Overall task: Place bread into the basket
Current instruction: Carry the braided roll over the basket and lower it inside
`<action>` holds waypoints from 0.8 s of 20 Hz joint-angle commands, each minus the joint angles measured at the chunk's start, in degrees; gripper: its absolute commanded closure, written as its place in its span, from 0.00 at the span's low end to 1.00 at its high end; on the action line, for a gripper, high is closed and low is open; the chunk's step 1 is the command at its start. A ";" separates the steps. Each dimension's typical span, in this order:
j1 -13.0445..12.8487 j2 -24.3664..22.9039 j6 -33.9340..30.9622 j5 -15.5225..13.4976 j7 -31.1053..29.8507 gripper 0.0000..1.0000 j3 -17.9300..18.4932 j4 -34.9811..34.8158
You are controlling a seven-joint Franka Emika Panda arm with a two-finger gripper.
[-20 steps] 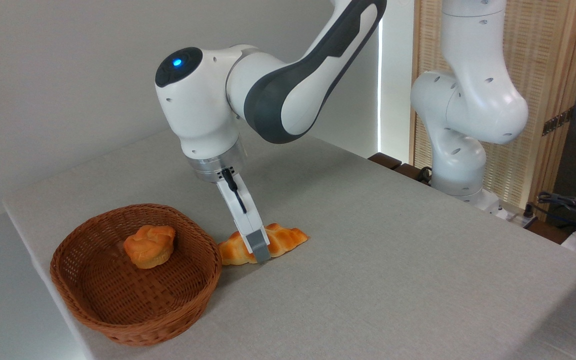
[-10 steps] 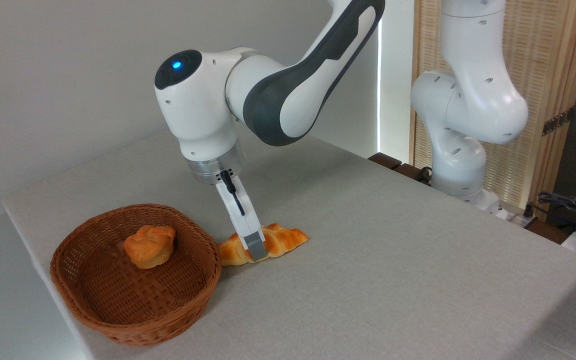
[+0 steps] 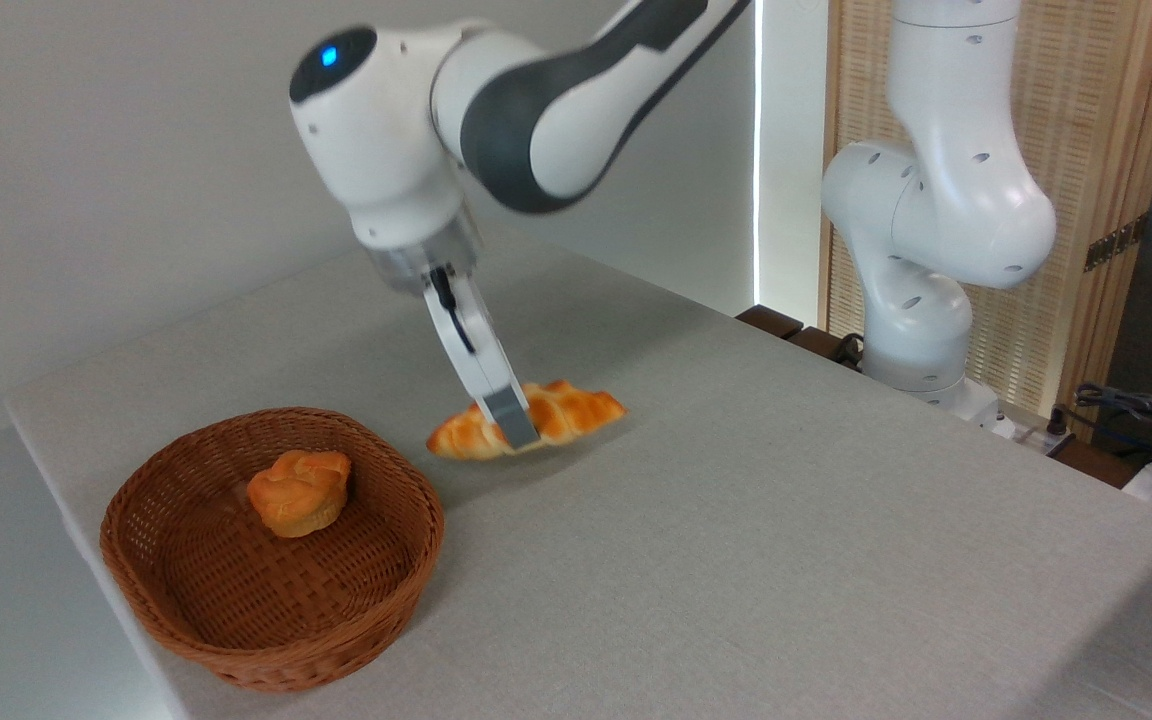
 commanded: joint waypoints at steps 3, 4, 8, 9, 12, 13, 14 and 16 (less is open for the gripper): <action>0.12 -1.78 0.36 -2.40 -1.04 0.55 -0.32 5.81; 0.21 -1.52 2.46 -2.40 -2.70 0.55 -0.23 6.61; 0.30 0.41 15.90 -2.32 -12.10 0.54 0.21 7.05; 0.47 1.29 19.07 -2.40 -14.39 0.51 0.30 7.14; 0.56 4.01 27.15 -3.63 -19.14 0.17 0.30 7.14; 0.56 4.89 29.79 -4.85 -21.07 0.08 0.30 7.14; 0.74 5.51 32.34 -6.34 -23.00 0.00 0.38 7.14; 0.74 6.30 35.00 -7.76 -24.16 0.00 0.39 7.14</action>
